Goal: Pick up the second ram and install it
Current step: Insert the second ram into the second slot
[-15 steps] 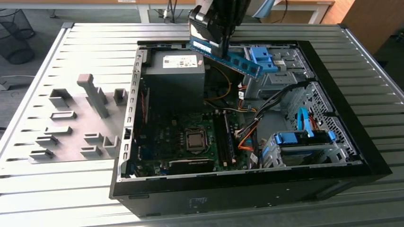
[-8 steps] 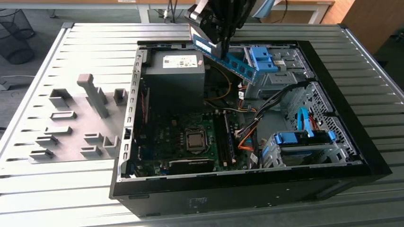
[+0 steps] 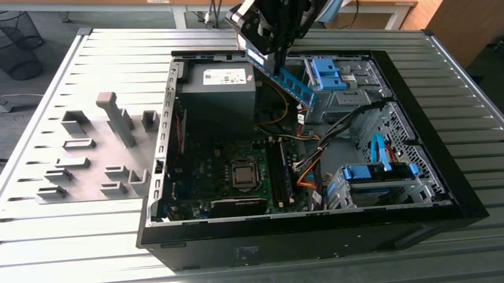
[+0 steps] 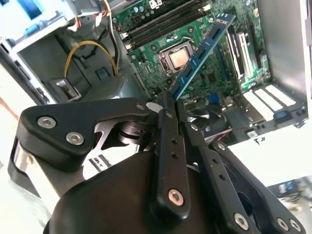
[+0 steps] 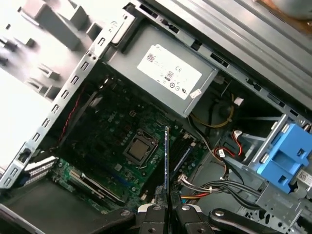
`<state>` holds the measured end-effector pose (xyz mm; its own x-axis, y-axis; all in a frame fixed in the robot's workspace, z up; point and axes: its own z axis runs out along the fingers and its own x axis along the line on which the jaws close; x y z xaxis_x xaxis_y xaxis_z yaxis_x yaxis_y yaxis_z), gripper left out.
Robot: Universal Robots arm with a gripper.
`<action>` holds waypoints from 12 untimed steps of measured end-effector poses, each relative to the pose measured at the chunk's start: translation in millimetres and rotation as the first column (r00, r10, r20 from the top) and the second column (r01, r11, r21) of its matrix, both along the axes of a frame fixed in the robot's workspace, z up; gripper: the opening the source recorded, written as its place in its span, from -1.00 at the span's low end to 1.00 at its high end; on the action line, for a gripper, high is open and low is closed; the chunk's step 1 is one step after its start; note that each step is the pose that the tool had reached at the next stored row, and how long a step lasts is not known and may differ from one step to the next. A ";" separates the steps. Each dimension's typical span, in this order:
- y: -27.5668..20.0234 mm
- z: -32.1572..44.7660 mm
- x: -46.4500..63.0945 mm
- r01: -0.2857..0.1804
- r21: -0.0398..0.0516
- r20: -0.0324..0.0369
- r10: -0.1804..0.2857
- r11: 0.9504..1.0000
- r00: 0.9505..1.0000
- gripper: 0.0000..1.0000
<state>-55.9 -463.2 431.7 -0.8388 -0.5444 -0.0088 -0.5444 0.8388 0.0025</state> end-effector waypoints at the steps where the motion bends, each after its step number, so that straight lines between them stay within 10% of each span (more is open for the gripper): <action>1: 0.0 -0.2 0.0 0.018 0.000 0.000 -0.018 1.000 1.000 -0.72; 7: 0.0 -1.4 0.0 0.126 0.000 0.000 -0.126 0.992 0.992 -0.72; 12: 0.0 -2.4 0.0 0.216 0.000 0.000 -0.216 0.976 0.976 -0.72</action>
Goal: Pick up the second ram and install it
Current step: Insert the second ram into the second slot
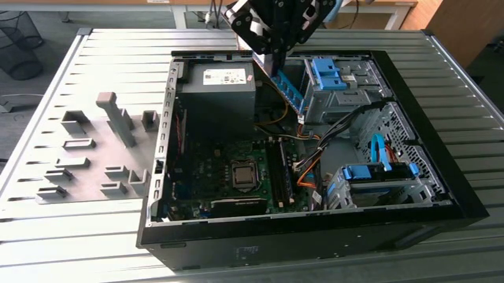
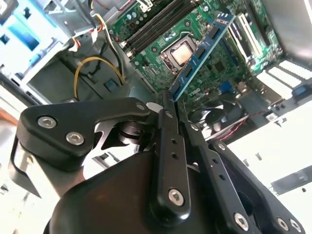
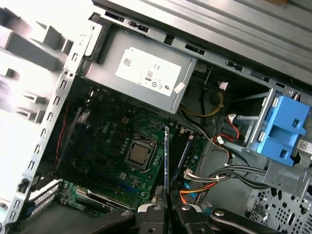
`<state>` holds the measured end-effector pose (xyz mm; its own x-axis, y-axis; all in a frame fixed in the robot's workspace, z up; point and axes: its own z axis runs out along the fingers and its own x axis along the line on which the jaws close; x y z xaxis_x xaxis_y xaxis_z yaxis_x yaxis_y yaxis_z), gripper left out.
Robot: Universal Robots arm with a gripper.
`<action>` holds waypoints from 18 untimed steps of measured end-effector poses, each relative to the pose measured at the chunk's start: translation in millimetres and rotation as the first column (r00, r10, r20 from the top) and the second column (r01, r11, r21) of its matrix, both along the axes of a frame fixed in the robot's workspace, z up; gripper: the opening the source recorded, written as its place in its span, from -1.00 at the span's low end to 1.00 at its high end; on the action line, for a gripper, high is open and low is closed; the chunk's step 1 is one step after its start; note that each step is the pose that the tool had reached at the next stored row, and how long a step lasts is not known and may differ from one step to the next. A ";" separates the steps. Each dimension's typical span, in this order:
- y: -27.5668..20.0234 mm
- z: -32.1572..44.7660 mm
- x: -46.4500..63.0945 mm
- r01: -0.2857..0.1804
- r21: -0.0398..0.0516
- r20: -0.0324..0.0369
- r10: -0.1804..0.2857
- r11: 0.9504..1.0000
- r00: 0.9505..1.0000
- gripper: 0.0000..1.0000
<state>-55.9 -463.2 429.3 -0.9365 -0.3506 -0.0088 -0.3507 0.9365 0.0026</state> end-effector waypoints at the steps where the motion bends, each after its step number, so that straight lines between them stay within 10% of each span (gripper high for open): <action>1: 0.0 -0.2 0.0 0.018 0.000 0.000 -0.018 1.000 1.000 -0.72; 8: 0.0 -1.4 0.0 0.144 0.000 0.000 -0.144 0.990 0.990 -0.72; 18: 0.0 -1.4 0.0 0.151 0.000 0.000 -0.151 0.989 0.989 -0.72</action>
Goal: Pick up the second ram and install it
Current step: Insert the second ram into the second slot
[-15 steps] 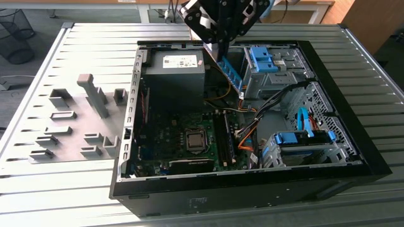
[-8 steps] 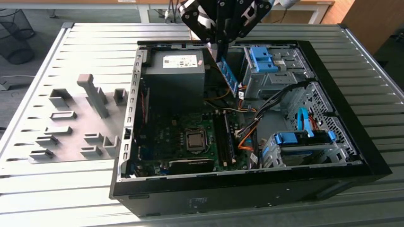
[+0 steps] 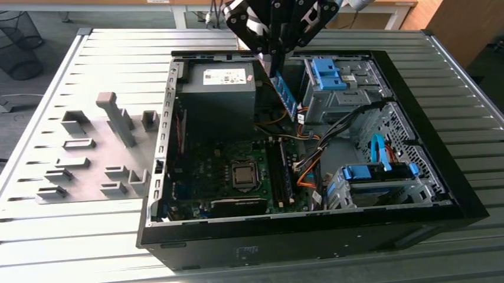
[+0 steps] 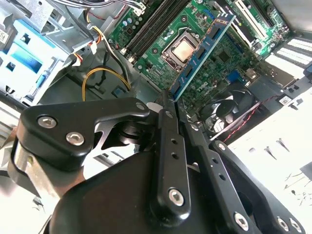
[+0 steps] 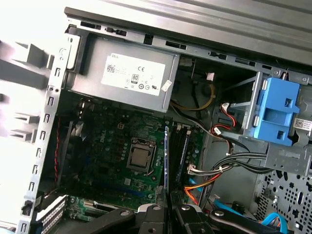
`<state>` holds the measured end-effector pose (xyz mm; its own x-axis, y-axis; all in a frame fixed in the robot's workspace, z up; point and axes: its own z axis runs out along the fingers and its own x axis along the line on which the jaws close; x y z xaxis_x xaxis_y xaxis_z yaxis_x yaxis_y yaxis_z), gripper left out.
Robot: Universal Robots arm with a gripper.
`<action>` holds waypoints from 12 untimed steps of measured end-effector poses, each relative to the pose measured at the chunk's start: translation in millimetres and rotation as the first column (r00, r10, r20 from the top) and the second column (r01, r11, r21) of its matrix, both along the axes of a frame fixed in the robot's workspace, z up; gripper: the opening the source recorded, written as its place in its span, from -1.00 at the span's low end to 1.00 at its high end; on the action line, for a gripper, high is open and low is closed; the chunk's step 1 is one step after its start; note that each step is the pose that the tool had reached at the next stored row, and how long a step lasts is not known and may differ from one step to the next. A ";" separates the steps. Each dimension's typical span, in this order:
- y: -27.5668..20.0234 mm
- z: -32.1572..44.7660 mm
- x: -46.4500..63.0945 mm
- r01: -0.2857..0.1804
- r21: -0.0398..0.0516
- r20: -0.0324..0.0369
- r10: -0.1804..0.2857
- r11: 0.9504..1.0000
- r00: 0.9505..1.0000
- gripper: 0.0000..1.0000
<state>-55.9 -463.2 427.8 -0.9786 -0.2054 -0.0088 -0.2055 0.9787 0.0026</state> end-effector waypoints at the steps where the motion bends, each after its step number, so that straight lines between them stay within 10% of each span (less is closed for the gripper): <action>1: 0.0 0.0 0.0 0.004 0.000 0.000 -0.004 1.000 1.000 -0.72; 12: 0.0 -1.4 0.4 0.120 -0.001 0.000 -0.120 0.993 0.993 -0.72</action>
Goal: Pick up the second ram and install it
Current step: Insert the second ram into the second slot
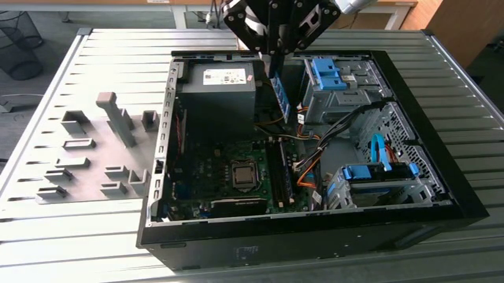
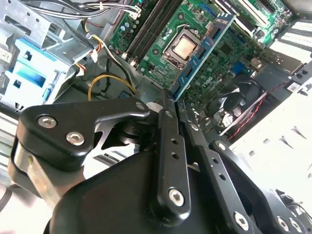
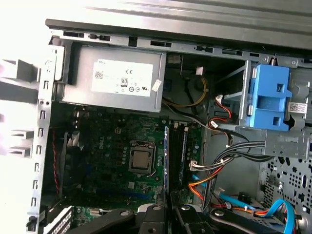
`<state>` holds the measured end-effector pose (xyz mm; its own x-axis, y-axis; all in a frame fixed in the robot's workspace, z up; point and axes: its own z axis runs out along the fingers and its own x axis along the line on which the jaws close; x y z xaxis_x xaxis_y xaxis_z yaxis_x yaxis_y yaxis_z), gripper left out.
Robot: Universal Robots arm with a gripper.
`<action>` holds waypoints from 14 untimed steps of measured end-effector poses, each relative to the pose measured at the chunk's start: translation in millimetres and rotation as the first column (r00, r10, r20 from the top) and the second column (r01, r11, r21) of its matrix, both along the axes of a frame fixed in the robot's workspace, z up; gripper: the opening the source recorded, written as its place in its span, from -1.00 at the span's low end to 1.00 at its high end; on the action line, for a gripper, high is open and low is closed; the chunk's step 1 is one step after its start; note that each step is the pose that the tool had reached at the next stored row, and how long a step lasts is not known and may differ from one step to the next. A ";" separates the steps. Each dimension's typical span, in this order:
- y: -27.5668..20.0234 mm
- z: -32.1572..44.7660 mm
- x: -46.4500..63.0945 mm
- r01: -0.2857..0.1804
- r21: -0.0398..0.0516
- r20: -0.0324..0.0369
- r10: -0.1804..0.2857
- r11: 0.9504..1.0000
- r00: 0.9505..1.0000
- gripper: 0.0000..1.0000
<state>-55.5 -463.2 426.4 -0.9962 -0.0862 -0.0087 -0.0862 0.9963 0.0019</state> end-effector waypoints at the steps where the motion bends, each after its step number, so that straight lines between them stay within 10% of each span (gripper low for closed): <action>1: 0.0 -0.7 0.1 0.010 0.000 0.000 -0.010 1.000 1.000 -0.72; 14: 0.0 -22.0 5.9 0.074 0.000 -0.001 -0.074 0.997 0.997 -0.72</action>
